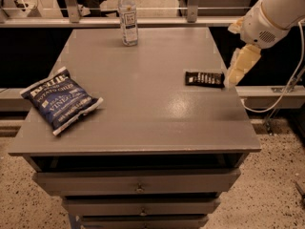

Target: Pick rxbar chocolate

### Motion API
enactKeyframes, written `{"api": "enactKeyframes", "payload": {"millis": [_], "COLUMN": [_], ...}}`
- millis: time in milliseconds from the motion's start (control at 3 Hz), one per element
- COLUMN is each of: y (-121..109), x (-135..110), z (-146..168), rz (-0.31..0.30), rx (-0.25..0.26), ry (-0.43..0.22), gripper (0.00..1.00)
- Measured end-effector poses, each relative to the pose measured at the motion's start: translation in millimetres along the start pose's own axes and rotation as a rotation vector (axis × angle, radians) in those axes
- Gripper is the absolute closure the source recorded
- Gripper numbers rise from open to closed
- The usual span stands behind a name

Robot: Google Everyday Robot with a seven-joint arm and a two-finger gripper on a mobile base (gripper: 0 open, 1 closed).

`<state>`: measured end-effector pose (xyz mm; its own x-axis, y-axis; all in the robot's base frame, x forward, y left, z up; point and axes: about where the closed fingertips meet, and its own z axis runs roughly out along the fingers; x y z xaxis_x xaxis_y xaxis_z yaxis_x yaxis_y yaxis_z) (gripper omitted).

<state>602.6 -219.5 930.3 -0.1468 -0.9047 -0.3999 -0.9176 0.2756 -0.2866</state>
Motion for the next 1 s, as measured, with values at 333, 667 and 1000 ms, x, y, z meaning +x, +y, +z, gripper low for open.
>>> {"api": "enactKeyframes", "payload": {"millis": [333, 667, 1000], "y": [-16, -27, -33], "x": [4, 8, 13], "z": [32, 61, 83], "rz": [0.049, 0.098, 0.145], "rx": [-0.035, -0.061, -0.083], "ry": [-0.069, -0.122, -0.147], "gripper": [0.00, 0.00, 0.00]}}
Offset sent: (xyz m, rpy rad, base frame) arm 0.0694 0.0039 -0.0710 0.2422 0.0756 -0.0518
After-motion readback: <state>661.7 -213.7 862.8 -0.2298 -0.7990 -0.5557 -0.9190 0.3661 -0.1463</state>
